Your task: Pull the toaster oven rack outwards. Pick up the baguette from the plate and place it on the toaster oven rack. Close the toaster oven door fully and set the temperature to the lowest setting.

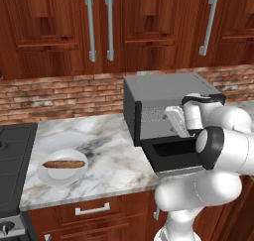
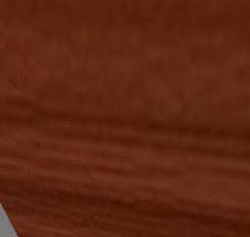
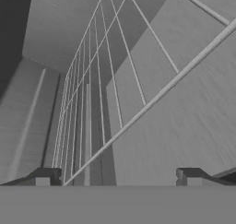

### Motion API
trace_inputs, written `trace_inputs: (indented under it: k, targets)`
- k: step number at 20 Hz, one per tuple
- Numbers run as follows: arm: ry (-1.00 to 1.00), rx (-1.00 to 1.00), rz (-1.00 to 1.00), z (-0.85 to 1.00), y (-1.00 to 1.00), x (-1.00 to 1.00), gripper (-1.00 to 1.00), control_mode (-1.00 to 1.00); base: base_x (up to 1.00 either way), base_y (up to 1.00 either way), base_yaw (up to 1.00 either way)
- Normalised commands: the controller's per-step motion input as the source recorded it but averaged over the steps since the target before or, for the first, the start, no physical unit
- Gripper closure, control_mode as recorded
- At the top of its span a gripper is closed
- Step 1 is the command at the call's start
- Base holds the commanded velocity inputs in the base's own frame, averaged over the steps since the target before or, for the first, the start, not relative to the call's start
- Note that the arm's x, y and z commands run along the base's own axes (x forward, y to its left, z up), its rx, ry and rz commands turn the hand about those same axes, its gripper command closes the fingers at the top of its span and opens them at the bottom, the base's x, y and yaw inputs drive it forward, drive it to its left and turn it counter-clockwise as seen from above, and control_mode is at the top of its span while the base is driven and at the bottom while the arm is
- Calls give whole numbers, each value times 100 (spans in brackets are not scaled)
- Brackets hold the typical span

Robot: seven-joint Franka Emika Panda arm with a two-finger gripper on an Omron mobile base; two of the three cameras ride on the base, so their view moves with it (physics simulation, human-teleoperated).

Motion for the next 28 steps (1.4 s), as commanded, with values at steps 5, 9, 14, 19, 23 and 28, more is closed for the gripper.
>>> trace_inputs:
  k: [5, 9, 14, 19, 23, 28]
  targets:
    - [0, 0, 0, -3, 0, 11, -100, -100, 0, 0, 0]
    - [0, 0, 0, 0, 0, 14, -100, -100, 0, 0, 0]
    - [0, 0, 0, -1, 0, 18, -100, -100, 0, 0, 0]
    - [0, 0, 0, -15, 0, 19, -100, -100, 0, 0, 0]
    - [0, 0, 0, -32, 0, 10, -100, -100, 0, 0, 0]
    - [-7, 0, 0, -36, 0, 0, -100, -100, 0, 0, 0]
